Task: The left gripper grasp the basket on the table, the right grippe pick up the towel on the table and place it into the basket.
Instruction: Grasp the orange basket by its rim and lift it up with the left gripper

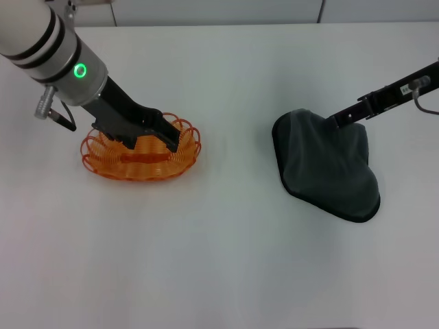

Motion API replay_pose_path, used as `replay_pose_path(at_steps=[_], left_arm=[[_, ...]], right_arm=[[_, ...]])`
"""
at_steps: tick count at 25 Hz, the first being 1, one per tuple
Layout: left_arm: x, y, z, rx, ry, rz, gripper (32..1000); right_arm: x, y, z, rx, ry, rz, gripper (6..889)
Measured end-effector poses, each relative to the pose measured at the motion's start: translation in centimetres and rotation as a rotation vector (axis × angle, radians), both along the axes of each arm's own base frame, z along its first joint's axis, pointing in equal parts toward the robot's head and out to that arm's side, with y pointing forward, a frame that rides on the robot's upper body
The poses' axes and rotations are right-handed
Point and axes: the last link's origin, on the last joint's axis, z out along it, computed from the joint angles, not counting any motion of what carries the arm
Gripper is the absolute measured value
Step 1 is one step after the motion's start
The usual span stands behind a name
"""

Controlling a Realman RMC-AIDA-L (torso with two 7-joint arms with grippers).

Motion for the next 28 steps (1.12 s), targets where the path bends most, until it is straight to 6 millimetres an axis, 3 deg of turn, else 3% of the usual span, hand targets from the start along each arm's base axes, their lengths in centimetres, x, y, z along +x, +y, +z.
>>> replay_pose_path(at_steps=[17, 28], left_arm=[[-0.4, 0.0, 0.0, -0.005, 0.010, 0.012, 865], [-3.8, 1.8, 3.7, 0.114, 0.061, 0.090, 863]], right_arm=[[-2.4, 0.6, -1.2, -0.036, 0.002, 0.061, 845], [-2.7, 0.8, -1.2, -0.034, 0.000, 0.069, 837]])
